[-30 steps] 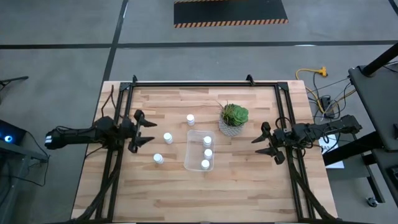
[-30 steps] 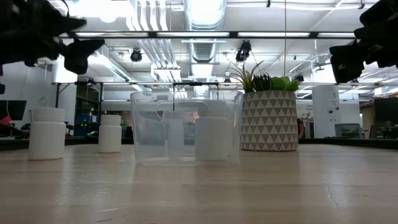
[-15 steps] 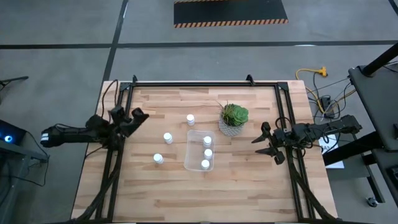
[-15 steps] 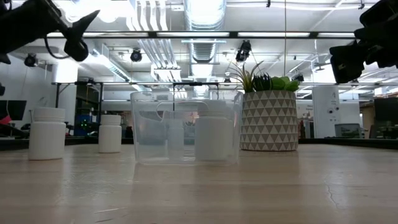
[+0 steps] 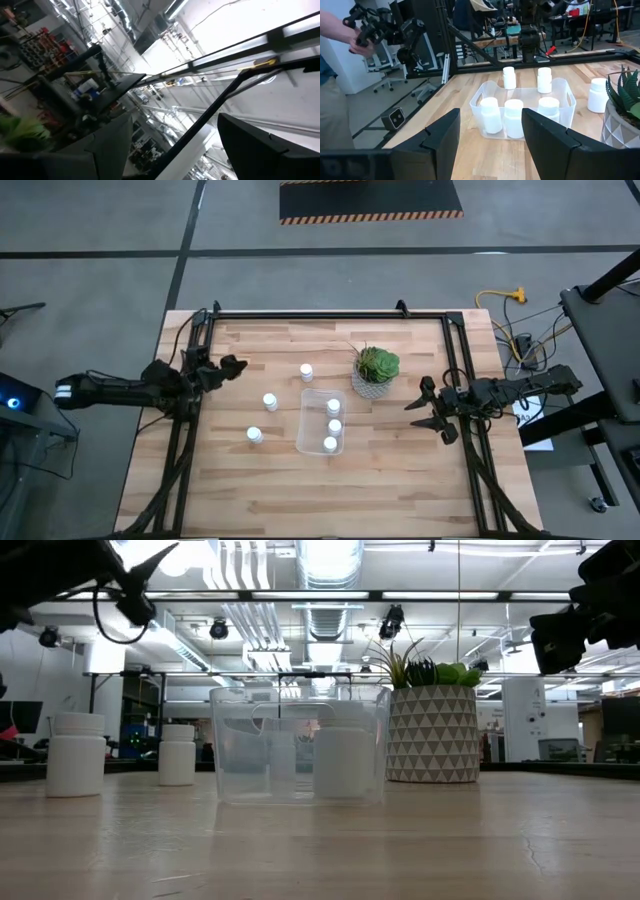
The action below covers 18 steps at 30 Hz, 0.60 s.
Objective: Pick and place pill bottles into a basket
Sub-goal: Put the white medicine bottle into the transparent bin
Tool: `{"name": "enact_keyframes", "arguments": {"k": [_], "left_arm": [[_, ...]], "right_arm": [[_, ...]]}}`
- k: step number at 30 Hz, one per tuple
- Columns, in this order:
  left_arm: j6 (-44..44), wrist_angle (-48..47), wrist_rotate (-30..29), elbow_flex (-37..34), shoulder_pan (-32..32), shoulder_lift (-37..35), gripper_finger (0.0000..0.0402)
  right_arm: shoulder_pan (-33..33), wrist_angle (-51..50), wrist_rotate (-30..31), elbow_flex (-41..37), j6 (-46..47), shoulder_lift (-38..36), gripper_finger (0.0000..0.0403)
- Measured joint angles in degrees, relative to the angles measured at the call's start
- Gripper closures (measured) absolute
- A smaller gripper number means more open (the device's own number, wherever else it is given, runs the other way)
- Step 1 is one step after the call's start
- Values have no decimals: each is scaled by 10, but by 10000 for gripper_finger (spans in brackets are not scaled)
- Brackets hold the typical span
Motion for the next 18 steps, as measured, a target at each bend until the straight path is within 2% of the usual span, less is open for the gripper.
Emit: {"name": "enact_keyframes", "arguments": {"k": [10, 18], "left_arm": [[-22, 17, 2, 81, 0, 113, 127], [-42, 33, 139, 185, -1, 212, 127]], "right_arm": [[0, 0, 0, 0, -1, 0, 202], [0, 0, 0, 0, 0, 0, 202]]}}
